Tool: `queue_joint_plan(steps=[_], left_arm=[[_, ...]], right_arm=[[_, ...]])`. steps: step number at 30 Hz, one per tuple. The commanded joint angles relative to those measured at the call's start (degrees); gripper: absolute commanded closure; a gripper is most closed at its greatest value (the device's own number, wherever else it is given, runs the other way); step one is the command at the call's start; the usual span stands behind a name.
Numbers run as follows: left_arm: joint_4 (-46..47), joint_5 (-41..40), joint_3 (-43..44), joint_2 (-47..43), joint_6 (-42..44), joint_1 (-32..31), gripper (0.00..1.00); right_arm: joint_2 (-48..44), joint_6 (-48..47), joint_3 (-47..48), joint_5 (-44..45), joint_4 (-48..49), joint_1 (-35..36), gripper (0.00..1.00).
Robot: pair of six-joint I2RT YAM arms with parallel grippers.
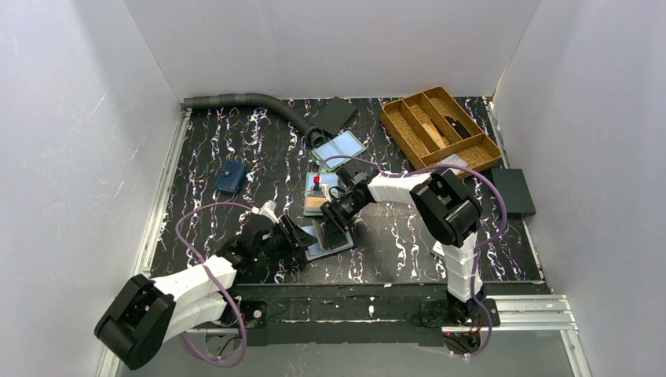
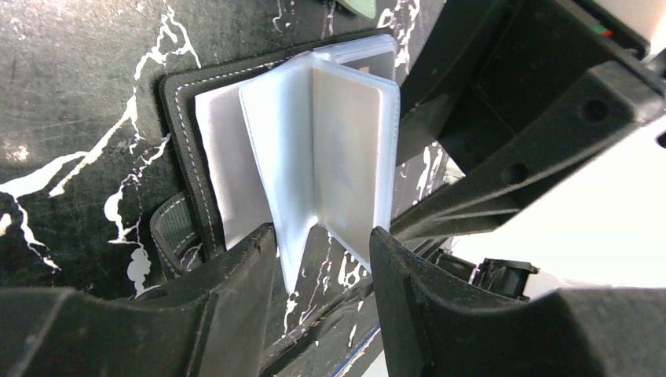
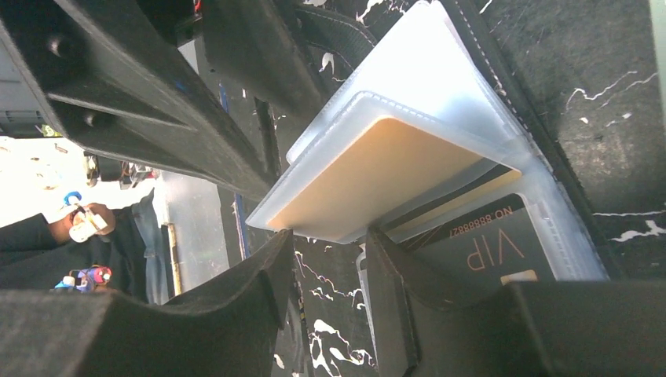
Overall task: Take the credit cards out of the card holder
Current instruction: Remove the credit card from the card holder.
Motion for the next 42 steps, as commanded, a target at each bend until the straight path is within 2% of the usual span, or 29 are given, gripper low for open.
queue_joint_plan(steps=[1, 15, 26, 31, 37, 42], left_arm=[[1.45, -0.6, -2.42, -5.33, -1.11, 0.53, 0.55], [0.13, 0.03, -1.94, -5.52, -0.23, 0.9, 0.59], [-19.42, -6.01, 3.3, -15.38, 5.3, 1.09, 0.55], [-17.98, -4.87, 3.15, -14.83, 4.8, 1.1, 0.52], [-16.73, -3.21, 4.61, -9.67, 5.15, 1.1, 0.46], [-12.52, -1.73, 5.4, -4.76, 5.1, 1.1, 0.46]], right_arm=[[0.57, -1.21, 0.92, 1.02, -0.74, -0.14, 0.52], [0.67, -1.13, 1.03, 0.81, -0.87, -0.14, 0.52], [0.7, -1.48, 1.2, -0.12, -1.25, -0.14, 0.52], [0.94, -1.52, 1.2, -0.04, -1.38, -0.16, 0.52], [1.09, -1.61, 1.28, -0.02, -1.36, -0.15, 0.52], [1.18, -1.61, 1.29, 0.04, -1.44, -0.18, 0.52]])
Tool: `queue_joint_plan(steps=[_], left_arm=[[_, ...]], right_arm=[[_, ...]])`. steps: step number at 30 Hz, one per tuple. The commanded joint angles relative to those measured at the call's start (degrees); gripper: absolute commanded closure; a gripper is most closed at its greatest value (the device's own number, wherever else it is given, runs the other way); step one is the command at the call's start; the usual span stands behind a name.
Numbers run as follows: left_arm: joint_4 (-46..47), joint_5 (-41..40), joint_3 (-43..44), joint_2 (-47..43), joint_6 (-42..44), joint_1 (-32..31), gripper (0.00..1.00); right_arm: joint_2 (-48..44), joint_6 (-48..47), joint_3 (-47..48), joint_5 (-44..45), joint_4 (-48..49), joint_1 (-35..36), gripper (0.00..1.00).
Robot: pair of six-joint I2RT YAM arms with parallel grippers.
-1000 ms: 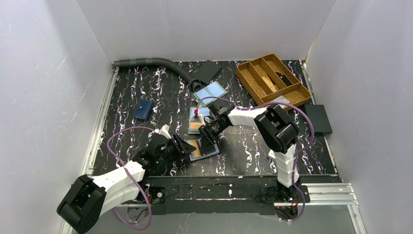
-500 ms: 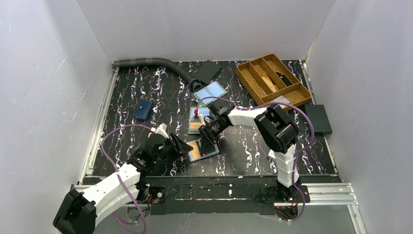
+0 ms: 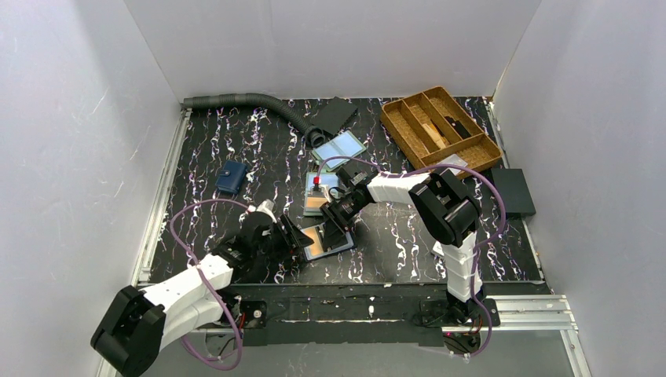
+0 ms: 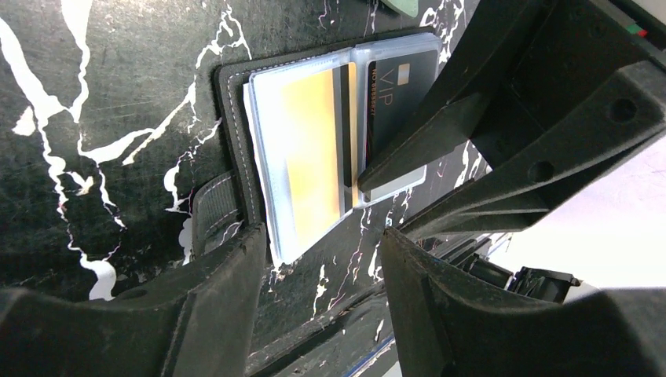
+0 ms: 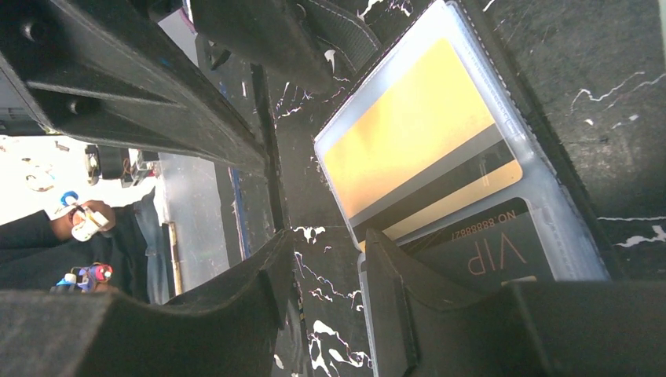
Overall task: Take the credit cards out of the card holder
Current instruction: Remove the credit card from the card holder.
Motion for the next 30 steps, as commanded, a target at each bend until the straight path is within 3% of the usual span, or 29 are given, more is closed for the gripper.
queue_joint_plan(steps=[1, 18, 30], left_arm=[[3.19, 1.53, 2.74, 3.61, 0.96, 0.36, 0.46], [7.51, 2.99, 2.83, 8.37, -0.16, 0.36, 0.54], [7.63, 2.65, 2.75, 10.56, -0.56, 0.36, 0.51]], right_arm=[[0.83, -1.26, 1.27, 0.1, -1.4, -0.12, 0.52], [0.9, -1.29, 1.44, -0.7, -1.57, -0.12, 0.52], [0.89, -1.29, 1.44, -0.88, -1.66, -0.12, 0.52]])
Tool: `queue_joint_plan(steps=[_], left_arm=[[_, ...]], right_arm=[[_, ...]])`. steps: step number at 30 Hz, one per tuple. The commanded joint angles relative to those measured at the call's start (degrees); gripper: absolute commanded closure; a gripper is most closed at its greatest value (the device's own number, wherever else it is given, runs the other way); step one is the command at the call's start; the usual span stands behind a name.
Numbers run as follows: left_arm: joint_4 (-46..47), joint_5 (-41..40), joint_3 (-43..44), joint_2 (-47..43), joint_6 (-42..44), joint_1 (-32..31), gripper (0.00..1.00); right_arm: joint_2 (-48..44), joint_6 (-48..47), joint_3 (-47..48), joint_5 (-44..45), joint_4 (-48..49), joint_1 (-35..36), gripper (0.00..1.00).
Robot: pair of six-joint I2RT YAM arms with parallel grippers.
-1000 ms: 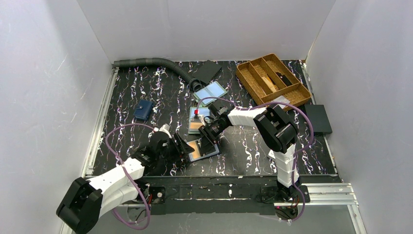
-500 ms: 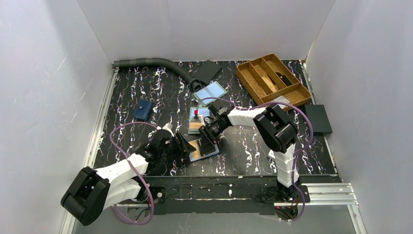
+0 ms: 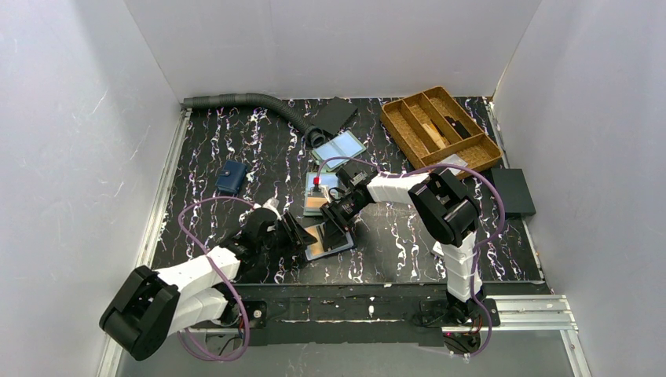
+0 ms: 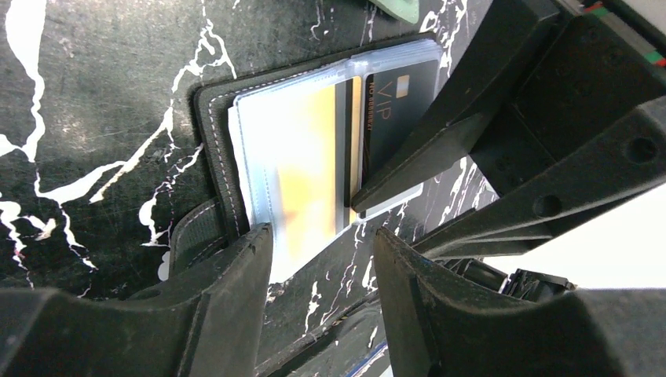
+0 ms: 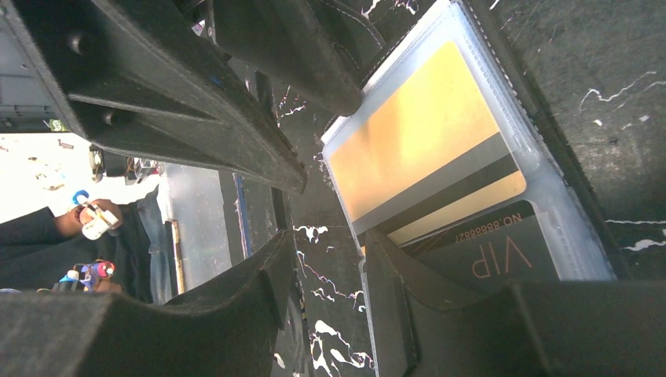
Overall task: Take the credit cards out of the card holder
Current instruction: Remove the credit card from the card holder.
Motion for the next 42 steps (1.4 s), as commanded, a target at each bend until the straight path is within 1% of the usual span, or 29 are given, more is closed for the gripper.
queue_joint_plan(steps=[1, 5, 11, 16, 17, 20, 21, 28, 36, 42], left_arm=[[0.41, 0.23, 1.67, 2.05, 0.18, 0.36, 0.51], [0.86, 1.34, 2.83, 3.28, 0.9, 0.36, 0.51], [3.08, 2.22, 2.95, 2.57, 0.91, 0.37, 0.51], [7.27, 3.08, 2.08, 2.97, 0.16, 0.36, 0.53], [7.9, 3.21, 1.97, 3.11, -0.05, 0.36, 0.54], [9.06, 3.1, 1.62, 3.04, -0.42, 0.35, 0.65], [9.17, 2.95, 1.55, 2.9, -0.46, 0.36, 0.67], [10.31, 3.0, 1.39, 4.33, -0.34, 0.51, 0.71], [14.3, 6.43, 1.85, 8.26, -0.28, 0.62, 0.78], [16.99, 8.63, 2.3, 10.8, -0.33, 0.65, 0.78]], right_arm=[[0.61, -1.11, 1.4, -0.15, -1.46, -0.11, 0.52], [0.58, -1.09, 1.4, -0.17, -1.48, -0.11, 0.52], [0.61, -1.1, 1.47, -0.65, -1.55, -0.18, 0.52], [0.45, -1.49, 1.55, -2.18, -1.91, -0.12, 0.52], [0.29, -1.59, 1.62, -2.37, -1.97, -0.14, 0.52], [-0.13, -1.81, 1.66, -2.71, -2.0, -0.12, 0.52], [-0.17, -1.81, 1.66, -2.71, -2.11, -0.11, 0.52], [-0.26, -2.38, 1.88, -2.71, -2.7, -0.29, 0.52], [-0.81, -2.85, 2.1, -2.89, -3.31, -1.09, 0.52], [-1.05, -3.09, 2.08, -2.98, -3.57, -1.26, 0.51]])
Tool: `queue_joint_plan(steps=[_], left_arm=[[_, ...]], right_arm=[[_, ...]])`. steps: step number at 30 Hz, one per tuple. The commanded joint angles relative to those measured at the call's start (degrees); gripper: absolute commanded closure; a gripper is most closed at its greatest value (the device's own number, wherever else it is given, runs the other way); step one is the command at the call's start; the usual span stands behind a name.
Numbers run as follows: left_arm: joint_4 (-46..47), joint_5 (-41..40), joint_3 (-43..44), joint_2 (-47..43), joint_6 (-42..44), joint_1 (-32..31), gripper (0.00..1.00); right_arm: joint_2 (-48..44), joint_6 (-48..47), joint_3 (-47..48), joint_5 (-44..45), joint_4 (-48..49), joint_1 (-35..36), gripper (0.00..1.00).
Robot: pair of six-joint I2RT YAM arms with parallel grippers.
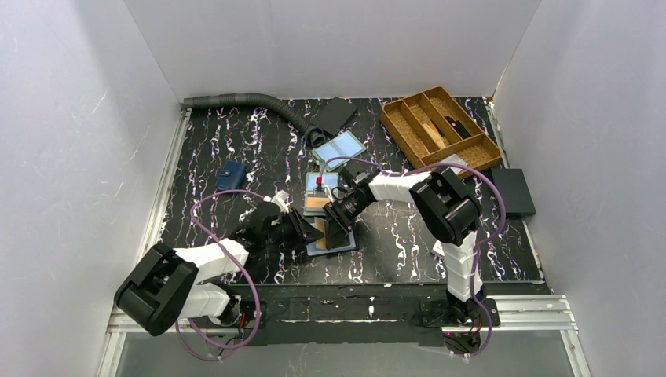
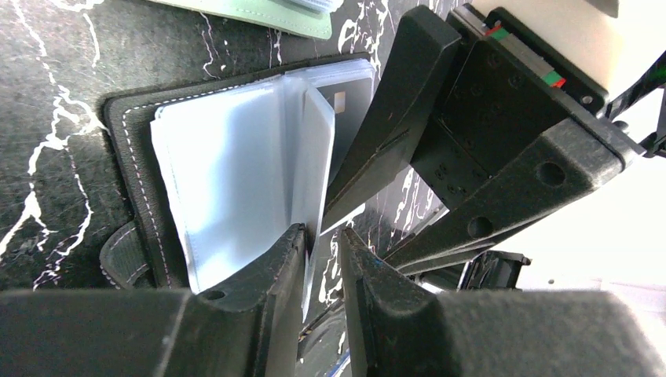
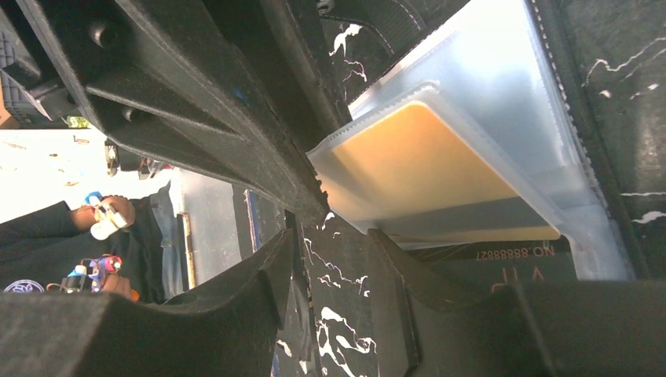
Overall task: Take the credit cards out of the card holder
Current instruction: Remove the credit card from the card holder.
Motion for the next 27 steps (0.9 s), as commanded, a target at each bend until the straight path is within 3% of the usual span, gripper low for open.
queue_joint_plan(steps=[1, 5, 8, 14, 22, 27], left_arm=[[2.66, 2.71, 1.06, 1.63, 0.47, 0.21, 0.78], [2.67, 1.2, 0.65, 2.32, 0.58, 0.21, 0.95], [2.67, 0.05, 0.09, 2.49, 0.89, 0.29, 1.0], [3.39, -0.1, -1.22, 0.62, 3.39, 0.47, 1.0], [11.78, -0.18, -5.97, -10.96, 5.68, 0.47, 1.0], [17.41, 2.54, -5.98, -11.56, 5.04, 0.47, 1.0]], right_arm=[[-1.17, -1.18, 2.08, -1.05, -0.93, -0.38, 0.51], [-1.37, -2.01, 2.31, -0.7, -1.59, -0.6, 0.52], [-1.87, -4.49, 3.2, 0.52, -4.18, -0.85, 0.52], [-4.73, -8.5, 3.9, 1.82, -7.27, -3.12, 0.51], [-9.92, -7.06, 2.3, -4.02, -5.75, -7.05, 0.51], [-11.08, -4.42, 0.91, -7.9, -2.97, -7.5, 0.5]])
